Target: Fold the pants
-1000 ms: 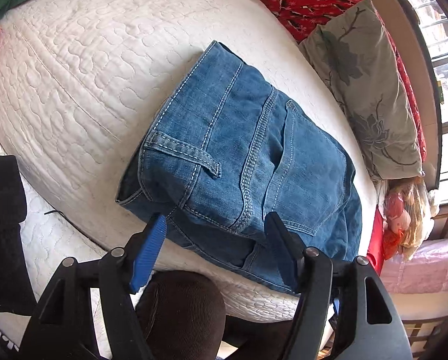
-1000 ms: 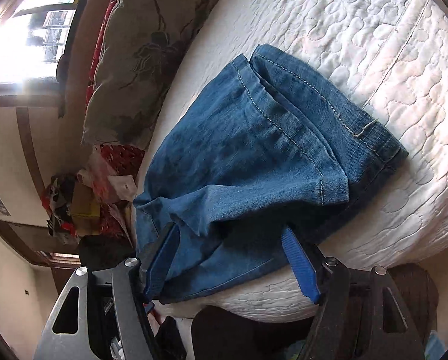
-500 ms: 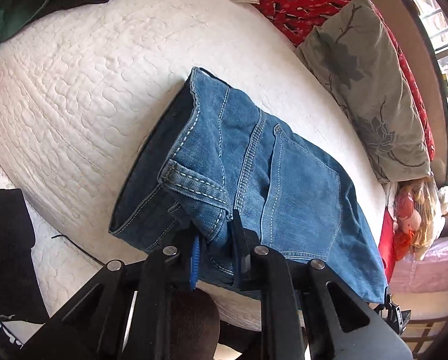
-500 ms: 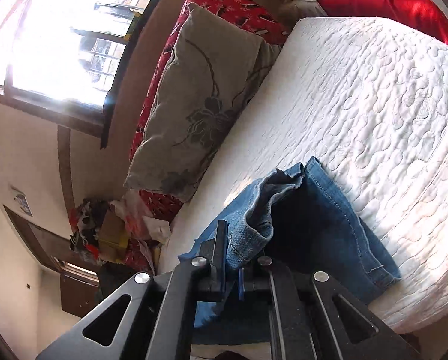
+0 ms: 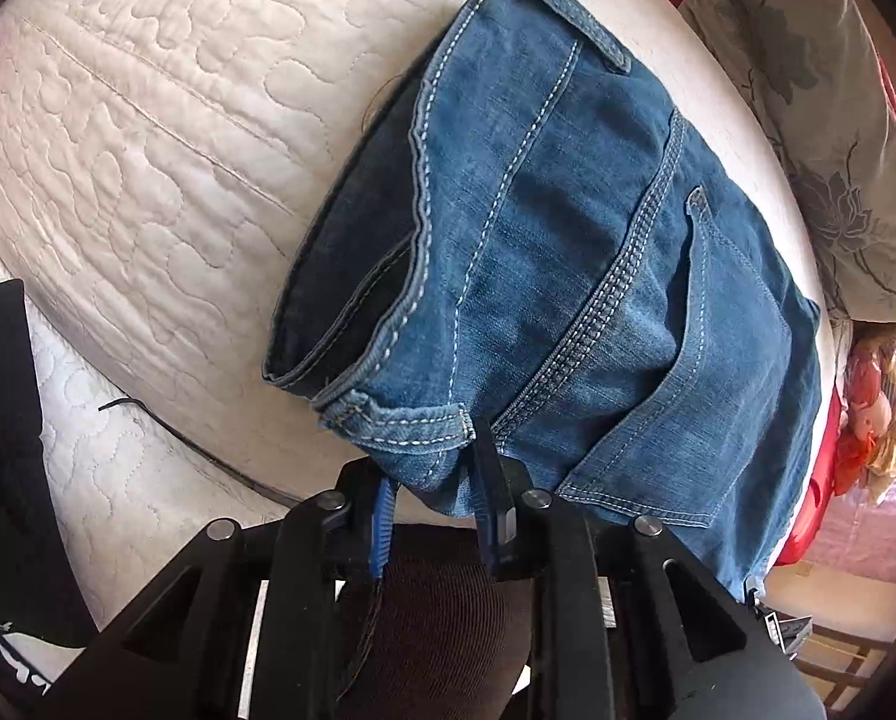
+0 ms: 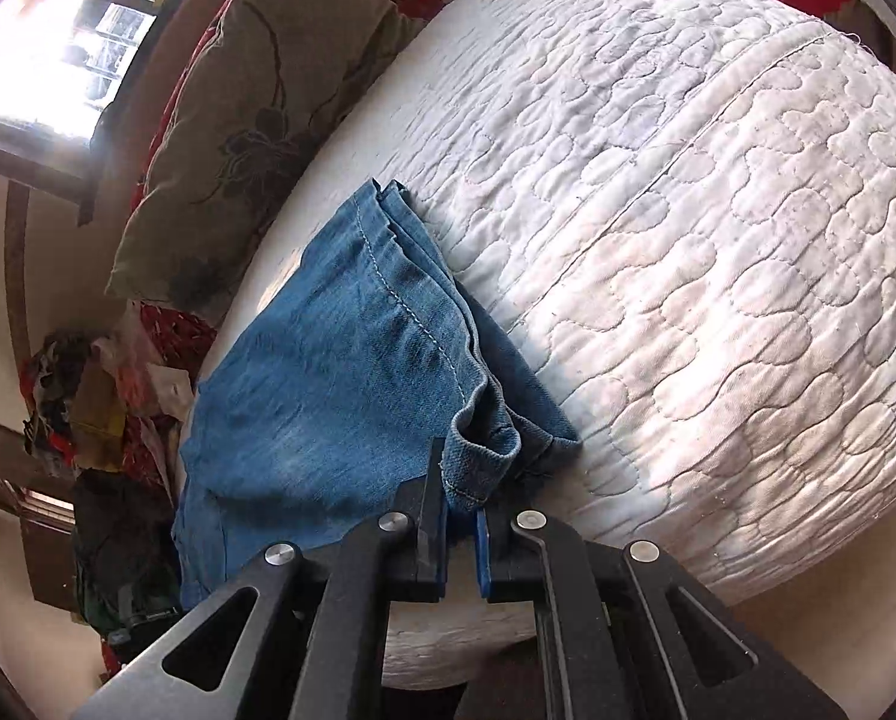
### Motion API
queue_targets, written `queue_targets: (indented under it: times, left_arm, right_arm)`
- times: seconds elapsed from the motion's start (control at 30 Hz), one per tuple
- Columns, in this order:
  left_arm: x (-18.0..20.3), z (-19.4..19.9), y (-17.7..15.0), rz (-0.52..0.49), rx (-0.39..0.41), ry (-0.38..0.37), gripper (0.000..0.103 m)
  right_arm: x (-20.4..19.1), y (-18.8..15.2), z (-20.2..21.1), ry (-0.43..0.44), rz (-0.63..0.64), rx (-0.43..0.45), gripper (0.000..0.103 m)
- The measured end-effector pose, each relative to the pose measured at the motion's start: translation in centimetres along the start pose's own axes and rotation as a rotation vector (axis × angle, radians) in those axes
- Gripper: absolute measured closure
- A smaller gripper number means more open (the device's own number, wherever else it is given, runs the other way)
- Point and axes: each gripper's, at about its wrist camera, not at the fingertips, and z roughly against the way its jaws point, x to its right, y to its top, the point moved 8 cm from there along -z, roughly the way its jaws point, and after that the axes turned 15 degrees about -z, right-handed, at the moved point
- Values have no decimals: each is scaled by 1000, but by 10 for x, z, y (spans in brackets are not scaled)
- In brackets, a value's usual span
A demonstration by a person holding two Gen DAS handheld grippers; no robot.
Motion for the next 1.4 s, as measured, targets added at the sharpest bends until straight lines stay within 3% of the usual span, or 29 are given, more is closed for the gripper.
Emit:
queue_targets:
  times: [0.2,0.3,0.37,0.4,0.43,0.5,0.67,0.83,1.07,1.17,1.2,1.23,1.27,1.3,1.33,1.4]
  left_arm:
    - [1,32,-18,-112,21,-44,80]
    - [-3,59,-29,-150,65,-92,80]
    - [-10,76,-26,-155,113,-98,78]
    - [-15,83,-19,-147,138,-87,67]
    - [-20,89,-9,-134,163,-69,51]
    - [-28,96,15,-87,202,-50,41]
    - [-27,88,72,-61,190,-91,41]
    - [-19,60,118,-43,130,-92,41]
    - [-6,34,134,-76,64,-94,41]
    - [-1,27,136,-110,58,-89,41]
    - [1,25,138,-123,63,-73,41]
    - [4,24,142,-138,65,-45,46]
    - [7,24,145,-154,68,-22,52]
    - [11,27,148,-169,73,-10,70]
    - [14,30,153,-180,82,-2,78]
    - [10,33,162,-206,121,85,78]
  right_arm:
    - [-21,13,42,-17,73,60,84]
    - [-57,22,85,-84,258,220,81]
    - [-92,19,109,-153,446,370,42]
    - [-107,16,114,-165,495,419,0]
    - [-121,14,113,-154,517,436,0]
    - [-137,7,91,-126,519,325,0]
    - [-192,-12,14,-121,596,193,0]
    - [-245,-35,-82,-51,610,-66,2]
    - [-295,-64,-186,-80,704,-263,16]
    - [-298,-87,-209,-121,825,-329,43]
    - [-297,-94,-218,-157,882,-347,78]
    - [-293,-100,-225,-200,934,-370,88]
    - [-295,-103,-228,-218,975,-364,88]
    - [-302,-101,-228,-221,1013,-340,90]
    - [-311,-97,-226,-211,1023,-310,93]
    - [-323,-81,-228,-189,981,-263,94]
